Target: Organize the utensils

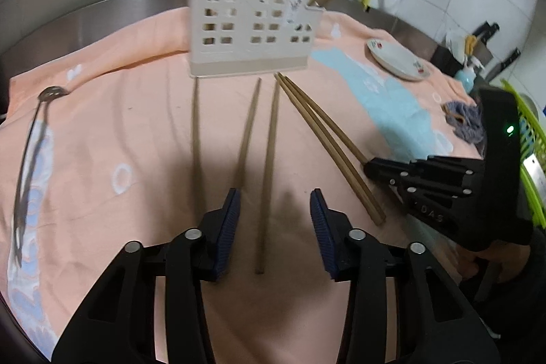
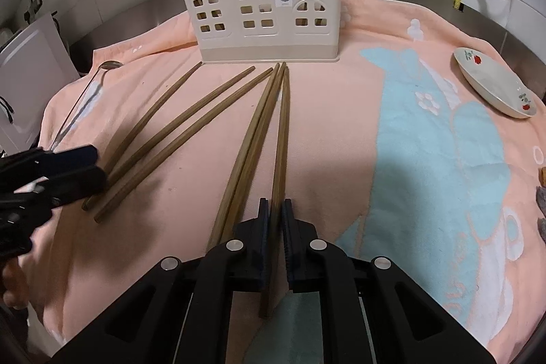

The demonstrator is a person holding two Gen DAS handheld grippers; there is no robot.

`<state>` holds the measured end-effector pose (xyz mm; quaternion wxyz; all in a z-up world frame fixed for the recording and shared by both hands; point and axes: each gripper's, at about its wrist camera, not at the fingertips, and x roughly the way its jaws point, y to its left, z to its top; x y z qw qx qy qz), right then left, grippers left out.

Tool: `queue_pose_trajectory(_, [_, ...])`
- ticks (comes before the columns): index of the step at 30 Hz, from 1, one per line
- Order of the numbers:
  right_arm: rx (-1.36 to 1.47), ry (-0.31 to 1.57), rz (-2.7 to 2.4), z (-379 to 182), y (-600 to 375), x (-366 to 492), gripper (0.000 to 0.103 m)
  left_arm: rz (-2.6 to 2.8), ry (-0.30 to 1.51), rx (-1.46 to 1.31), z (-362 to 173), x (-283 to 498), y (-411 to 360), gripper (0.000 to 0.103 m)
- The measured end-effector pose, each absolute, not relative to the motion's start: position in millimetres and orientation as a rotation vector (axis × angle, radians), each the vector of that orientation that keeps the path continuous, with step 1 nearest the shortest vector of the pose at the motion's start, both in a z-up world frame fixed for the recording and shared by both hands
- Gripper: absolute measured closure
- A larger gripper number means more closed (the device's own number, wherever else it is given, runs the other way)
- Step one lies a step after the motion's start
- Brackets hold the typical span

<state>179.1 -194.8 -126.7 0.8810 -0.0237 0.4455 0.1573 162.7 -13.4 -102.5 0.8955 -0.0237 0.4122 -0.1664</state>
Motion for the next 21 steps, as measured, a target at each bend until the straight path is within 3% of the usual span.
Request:
queue_pose_trajectory(6, [-0.052, 0.89, 0.317, -116, -207, 173, 0.096, -0.334, 0.898, -0.031, -118, 180, -19, 0.079])
queue_pose_trajectory(16, [-0.082, 0.767, 0.332, -79, -217, 159, 0.096, -0.312, 0.932, -0.01, -131, 189, -25, 0.086])
queue_pose_trajectory(21, [-0.072, 0.708, 0.344, -58, -220, 153, 0.096, -0.282, 0.927, 0.025, -131, 189, -30, 0.094])
